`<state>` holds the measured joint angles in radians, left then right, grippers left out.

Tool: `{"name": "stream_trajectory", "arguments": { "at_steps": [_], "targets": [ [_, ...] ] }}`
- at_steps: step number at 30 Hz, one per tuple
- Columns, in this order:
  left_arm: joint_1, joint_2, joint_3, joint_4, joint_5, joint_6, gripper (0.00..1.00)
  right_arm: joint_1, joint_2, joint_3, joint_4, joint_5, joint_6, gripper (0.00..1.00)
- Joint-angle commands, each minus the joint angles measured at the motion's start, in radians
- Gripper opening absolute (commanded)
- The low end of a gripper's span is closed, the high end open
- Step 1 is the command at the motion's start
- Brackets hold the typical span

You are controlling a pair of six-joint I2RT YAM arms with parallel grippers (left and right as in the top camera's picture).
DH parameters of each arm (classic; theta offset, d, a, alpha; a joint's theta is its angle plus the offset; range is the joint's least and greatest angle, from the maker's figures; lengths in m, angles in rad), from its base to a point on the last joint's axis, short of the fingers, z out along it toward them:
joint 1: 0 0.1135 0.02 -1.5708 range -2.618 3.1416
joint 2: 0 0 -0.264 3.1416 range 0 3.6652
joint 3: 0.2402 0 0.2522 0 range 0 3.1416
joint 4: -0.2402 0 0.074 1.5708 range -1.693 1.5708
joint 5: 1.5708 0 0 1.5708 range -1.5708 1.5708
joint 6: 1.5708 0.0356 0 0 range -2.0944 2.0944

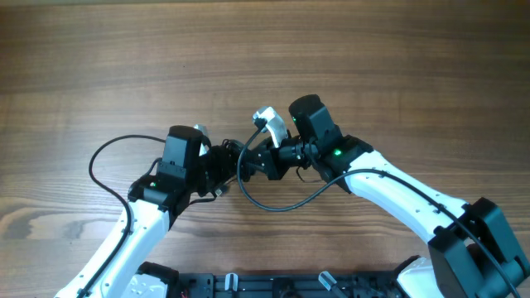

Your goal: Untangle cables

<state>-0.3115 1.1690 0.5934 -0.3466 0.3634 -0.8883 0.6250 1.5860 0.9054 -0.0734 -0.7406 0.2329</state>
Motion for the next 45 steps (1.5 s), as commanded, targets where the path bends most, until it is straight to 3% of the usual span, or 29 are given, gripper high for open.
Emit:
{"name": "stream_trajectory", "arguments": {
  "at_steps": [1,7,14,21,32,45],
  "targets": [
    [-0.001,0.01,0.005,-0.001,-0.028,0.014,0.39,0.006,0.002,0.016,0.005,-0.044,-0.019,0.05],
    [0.002,0.009,0.007,0.038,0.021,0.02,0.37,0.006,0.002,0.016,-0.004,-0.022,-0.021,0.05],
    [0.006,0.009,0.016,0.04,0.044,0.021,0.23,0.006,0.002,0.016,-0.018,-0.016,-0.022,0.05],
    [0.019,0.009,0.017,0.039,0.059,0.027,0.34,0.006,0.002,0.016,-0.018,-0.016,-0.022,0.05],
    [0.058,0.01,0.113,-0.077,0.145,0.044,0.25,0.006,0.002,0.016,-0.018,-0.016,-0.02,0.05],
    [-0.021,0.109,0.113,-0.085,0.083,0.043,0.22,0.006,0.002,0.016,-0.018,-0.016,-0.019,0.05]
  ]
}}
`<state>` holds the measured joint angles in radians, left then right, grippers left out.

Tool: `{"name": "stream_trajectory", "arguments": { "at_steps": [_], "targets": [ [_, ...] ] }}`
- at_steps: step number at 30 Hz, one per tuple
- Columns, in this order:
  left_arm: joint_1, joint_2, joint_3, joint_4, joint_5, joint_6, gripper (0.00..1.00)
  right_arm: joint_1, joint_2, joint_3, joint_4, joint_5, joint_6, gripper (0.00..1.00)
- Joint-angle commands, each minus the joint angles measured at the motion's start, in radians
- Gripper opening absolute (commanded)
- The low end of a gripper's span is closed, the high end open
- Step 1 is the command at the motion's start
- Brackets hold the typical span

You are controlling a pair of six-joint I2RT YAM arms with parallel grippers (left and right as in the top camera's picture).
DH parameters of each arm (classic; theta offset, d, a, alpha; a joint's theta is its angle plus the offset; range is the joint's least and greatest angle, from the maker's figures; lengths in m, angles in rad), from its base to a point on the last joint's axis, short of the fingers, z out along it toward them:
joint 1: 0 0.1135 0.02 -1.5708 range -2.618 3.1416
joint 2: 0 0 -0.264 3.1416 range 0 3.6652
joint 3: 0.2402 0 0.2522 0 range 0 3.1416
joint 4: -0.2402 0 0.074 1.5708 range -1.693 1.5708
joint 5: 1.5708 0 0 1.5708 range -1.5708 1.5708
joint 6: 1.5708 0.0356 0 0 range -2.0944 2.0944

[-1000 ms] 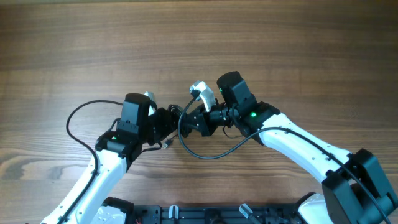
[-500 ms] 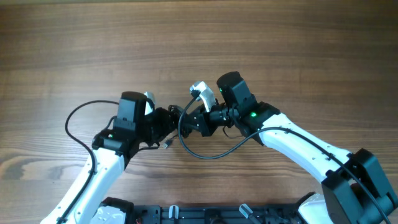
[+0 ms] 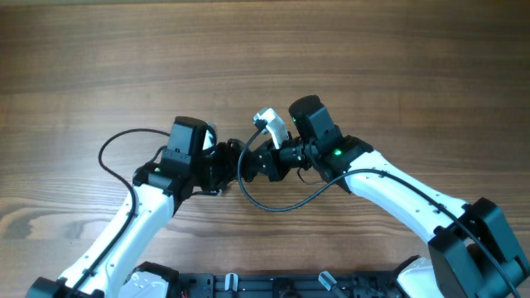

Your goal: Untangle cables

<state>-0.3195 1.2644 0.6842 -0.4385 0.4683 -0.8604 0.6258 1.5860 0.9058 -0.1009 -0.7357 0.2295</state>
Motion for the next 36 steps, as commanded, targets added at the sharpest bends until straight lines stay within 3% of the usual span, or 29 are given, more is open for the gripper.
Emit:
{"name": "stream_trajectory", "arguments": {
  "at_steps": [1,8,13,15,19,25,29,32,36],
  "targets": [
    [-0.013,0.013,0.022,0.008,-0.031,0.016,0.22,0.005,0.002,0.015,0.01,-0.025,-0.013,0.05],
    [-0.013,0.073,0.022,0.063,-0.073,0.007,0.21,0.005,0.002,0.015,0.01,-0.052,0.019,0.05],
    [-0.032,0.112,0.022,0.146,-0.073,-0.023,0.04,0.005,0.002,0.015,0.01,-0.051,0.036,0.05],
    [-0.028,0.11,0.023,0.163,-0.073,-0.023,0.04,0.005,0.002,0.015,0.009,-0.037,0.037,0.04],
    [0.026,0.081,0.033,0.125,-0.045,-0.01,0.04,0.002,0.002,0.015,-0.056,0.207,0.148,0.04],
    [0.204,-0.115,0.04,0.002,0.056,-0.006,0.04,-0.043,0.002,0.015,-0.197,0.57,0.312,0.04],
    [0.238,-0.245,0.04,-0.001,0.104,-0.005,0.04,-0.06,0.002,0.015,-0.197,0.552,0.319,0.06],
    [0.244,-0.292,0.04,0.008,0.104,0.093,0.04,-0.06,0.002,0.015,-0.198,0.552,0.293,0.06],
    [0.317,-0.365,0.041,-0.009,0.098,0.353,0.04,-0.064,0.002,0.015,-0.209,0.544,0.266,0.06]
  ]
}}
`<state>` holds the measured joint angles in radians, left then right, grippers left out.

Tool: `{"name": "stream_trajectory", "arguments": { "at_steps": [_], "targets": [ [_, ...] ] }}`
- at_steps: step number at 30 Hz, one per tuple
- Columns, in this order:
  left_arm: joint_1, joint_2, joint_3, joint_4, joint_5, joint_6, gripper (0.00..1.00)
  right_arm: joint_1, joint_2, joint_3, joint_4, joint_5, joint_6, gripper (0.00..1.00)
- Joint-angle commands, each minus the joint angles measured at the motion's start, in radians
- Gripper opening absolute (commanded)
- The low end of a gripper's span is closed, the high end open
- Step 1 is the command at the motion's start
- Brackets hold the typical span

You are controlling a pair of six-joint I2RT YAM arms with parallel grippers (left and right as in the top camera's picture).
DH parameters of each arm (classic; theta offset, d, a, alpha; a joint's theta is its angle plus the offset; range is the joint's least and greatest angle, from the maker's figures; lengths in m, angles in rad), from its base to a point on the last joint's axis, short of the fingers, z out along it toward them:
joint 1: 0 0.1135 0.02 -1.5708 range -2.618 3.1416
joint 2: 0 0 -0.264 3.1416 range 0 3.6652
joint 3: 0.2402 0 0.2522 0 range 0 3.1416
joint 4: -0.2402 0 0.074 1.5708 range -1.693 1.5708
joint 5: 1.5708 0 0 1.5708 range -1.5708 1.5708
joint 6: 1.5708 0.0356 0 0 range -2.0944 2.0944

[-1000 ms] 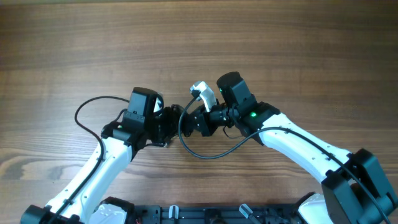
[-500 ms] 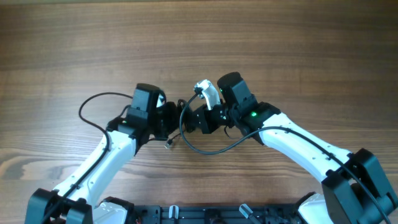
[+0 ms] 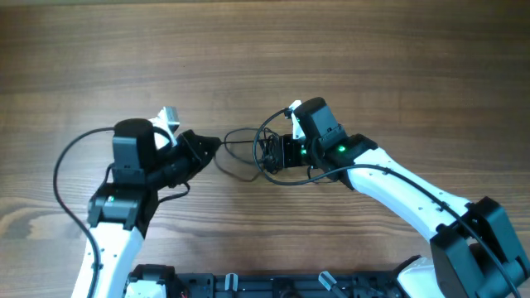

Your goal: Untangle cables

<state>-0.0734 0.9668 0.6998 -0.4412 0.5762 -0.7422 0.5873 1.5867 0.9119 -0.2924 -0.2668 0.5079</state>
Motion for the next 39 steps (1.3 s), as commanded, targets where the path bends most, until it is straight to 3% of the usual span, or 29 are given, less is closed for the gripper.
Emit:
{"name": "stream_trajectory", "arguments": {
  "at_steps": [1,4,6,8,11,14,16,21,24,29,30,32,34,39],
  "targets": [
    [0.092,-0.078,0.025,-0.019,-0.032,0.248,0.05,-0.026,0.001,0.009,-0.016,0.074,-0.012,0.06],
    [0.168,-0.104,0.025,-0.131,-0.325,0.229,0.07,-0.026,0.001,0.009,-0.016,0.069,-0.011,0.06],
    [0.212,-0.103,0.025,-0.211,-0.477,0.145,0.15,-0.026,0.001,0.009,-0.01,0.018,-0.014,0.07],
    [0.226,-0.092,0.025,-0.244,-0.424,0.11,0.31,-0.026,0.001,0.009,0.012,-0.103,-0.066,0.07],
    [0.207,-0.041,0.024,-0.241,-0.168,0.13,0.4,-0.026,0.001,0.009,0.072,-0.314,-0.13,0.06],
    [0.158,0.028,0.024,-0.185,0.1,0.311,0.47,-0.026,0.001,0.009,0.086,-0.447,-0.217,0.07],
    [0.118,0.071,0.024,-0.171,0.176,0.372,0.6,-0.026,0.001,0.009,0.086,-0.492,-0.271,0.06],
    [-0.011,0.187,0.024,-0.146,0.18,0.397,0.63,-0.026,0.001,0.009,0.138,-0.501,-0.269,0.06],
    [-0.075,0.256,0.024,-0.134,0.153,0.386,0.54,-0.026,0.001,0.009,0.168,-0.519,-0.27,0.06],
    [-0.137,0.308,0.024,-0.168,-0.165,0.261,0.48,-0.026,0.001,0.009,0.168,-0.527,-0.269,0.06],
    [-0.146,0.32,0.024,-0.233,-0.457,0.143,0.52,-0.026,0.001,0.009,0.168,-0.564,-0.27,0.06],
    [-0.143,0.327,0.024,-0.272,-0.618,0.063,0.58,-0.026,0.001,0.009,0.168,-0.586,-0.272,0.06],
    [-0.129,0.33,0.024,-0.295,-0.737,-0.004,0.61,-0.028,-0.001,0.009,0.168,-0.605,-0.273,0.06],
    [-0.058,0.33,0.024,-0.293,-0.757,-0.008,0.64,-0.04,-0.001,0.009,0.169,-0.652,-0.274,0.06]
  ]
}}
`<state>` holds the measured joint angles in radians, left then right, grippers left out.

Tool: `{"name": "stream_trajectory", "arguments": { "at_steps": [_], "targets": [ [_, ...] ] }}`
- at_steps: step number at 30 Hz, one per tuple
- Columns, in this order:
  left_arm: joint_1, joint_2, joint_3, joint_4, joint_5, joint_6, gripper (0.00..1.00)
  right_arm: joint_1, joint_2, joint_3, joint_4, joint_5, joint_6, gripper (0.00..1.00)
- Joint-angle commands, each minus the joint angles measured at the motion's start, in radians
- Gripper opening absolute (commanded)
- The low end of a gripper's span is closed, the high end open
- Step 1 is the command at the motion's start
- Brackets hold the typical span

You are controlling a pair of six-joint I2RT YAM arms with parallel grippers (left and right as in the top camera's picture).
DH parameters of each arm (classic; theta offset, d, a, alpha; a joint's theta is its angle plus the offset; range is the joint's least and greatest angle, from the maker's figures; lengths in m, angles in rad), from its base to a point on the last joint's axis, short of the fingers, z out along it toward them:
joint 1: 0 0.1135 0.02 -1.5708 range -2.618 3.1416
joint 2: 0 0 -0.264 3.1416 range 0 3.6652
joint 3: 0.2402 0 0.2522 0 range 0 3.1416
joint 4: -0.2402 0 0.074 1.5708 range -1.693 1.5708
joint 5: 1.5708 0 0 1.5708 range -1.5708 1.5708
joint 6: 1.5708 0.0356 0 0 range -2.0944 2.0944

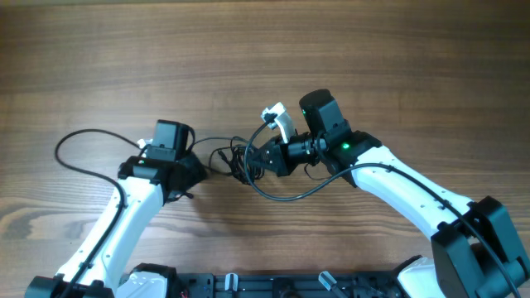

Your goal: Untangle cables

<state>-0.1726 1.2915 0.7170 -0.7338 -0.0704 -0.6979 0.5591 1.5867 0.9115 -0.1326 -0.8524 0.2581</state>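
A small tangle of thin black cables (233, 156) lies mid-table between the two arms. A thin strand (211, 141) runs from it toward the left wrist. My left gripper (201, 168) points right, with its tips just left of the tangle. The dark wrist hides its fingers, so its grip does not show. My right gripper (255, 157) points left into the right side of the tangle and looks shut on strands there. A white piece (274, 114) sticks up beside the right wrist.
A thicker black lead (286, 196) sags in a curve below the right gripper. Another black loop (76, 139) arcs out left of the left arm. The wooden table (265, 50) stretches away behind both arms. A dark rail lies along the near edge.
My left arm has moved right, from about a hand's width off the tangle to right beside it. The stretched strand now hangs slack. The right gripper has shifted slightly left and its wrist has turned.
At first both grippers were close together at the tangle in mid-table, and stayed so at the second moment. Then the left gripper stood well to the left with a strand drawn out between the arms. Now the two are close again, with the bundle bunched between them.
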Motion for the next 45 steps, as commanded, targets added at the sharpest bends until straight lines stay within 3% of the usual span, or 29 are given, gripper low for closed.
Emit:
{"name": "stream_trajectory", "arguments": {
  "at_steps": [1,3,5,7,9,12,14,17,21,26,31,34,36,41,43,44,45],
  "targets": [
    [0.066,0.005,0.007,-0.001,-0.111,-0.057,0.64,-0.018,-0.001,0.01,0.009,-0.065,-0.024,0.06],
    [0.111,0.005,0.007,0.001,-0.094,-0.077,0.64,-0.032,-0.001,0.01,0.008,-0.065,-0.023,0.06],
    [0.156,0.004,0.007,0.013,0.021,-0.056,0.67,-0.041,-0.001,0.01,0.008,-0.061,-0.022,0.06],
    [0.188,0.003,0.007,0.05,0.286,0.079,0.77,-0.042,-0.001,0.01,0.008,-0.037,-0.021,0.07],
    [0.195,0.003,0.007,0.091,0.531,0.21,0.81,-0.042,-0.001,0.01,0.008,-0.003,-0.021,0.08],
    [0.192,0.004,0.007,0.125,0.697,0.264,0.84,-0.042,-0.001,0.01,0.008,0.014,-0.022,0.08],
    [0.182,0.005,0.007,0.136,0.656,0.257,0.86,-0.042,-0.001,0.01,0.009,0.004,-0.022,0.08],
    [0.15,0.013,0.007,0.135,0.429,0.146,0.88,-0.042,-0.001,0.01,0.016,-0.085,-0.022,0.08],
    [0.107,0.055,0.007,0.136,0.369,0.132,0.87,-0.043,-0.003,0.01,0.02,-0.145,-0.019,0.08],
    [0.092,0.153,0.007,0.047,0.104,0.106,0.87,-0.088,-0.022,0.01,0.169,-0.317,0.061,0.08],
    [0.106,0.171,0.017,0.019,0.023,0.101,0.87,-0.102,-0.022,0.01,0.117,-0.142,0.047,0.08],
    [0.174,0.169,0.071,-0.002,0.039,0.098,0.9,-0.102,-0.022,0.01,0.012,-0.082,0.017,0.08],
    [0.204,0.169,0.117,-0.018,0.136,0.119,0.94,-0.102,-0.022,0.01,-0.021,-0.082,0.018,0.08],
    [0.209,0.169,0.156,0.075,0.765,0.429,0.96,-0.102,-0.022,0.01,-0.037,-0.072,0.019,0.07],
    [0.207,0.169,0.156,0.069,0.811,0.401,0.85,-0.102,-0.022,0.01,-0.045,-0.026,0.019,0.07],
    [0.208,0.169,0.156,0.06,0.783,0.374,0.78,-0.102,-0.022,0.01,-0.05,0.003,0.023,0.07],
    [0.208,0.169,0.156,0.037,0.673,0.274,0.76,-0.102,-0.022,0.01,-0.053,0.039,0.036,0.07]
  ]
}}
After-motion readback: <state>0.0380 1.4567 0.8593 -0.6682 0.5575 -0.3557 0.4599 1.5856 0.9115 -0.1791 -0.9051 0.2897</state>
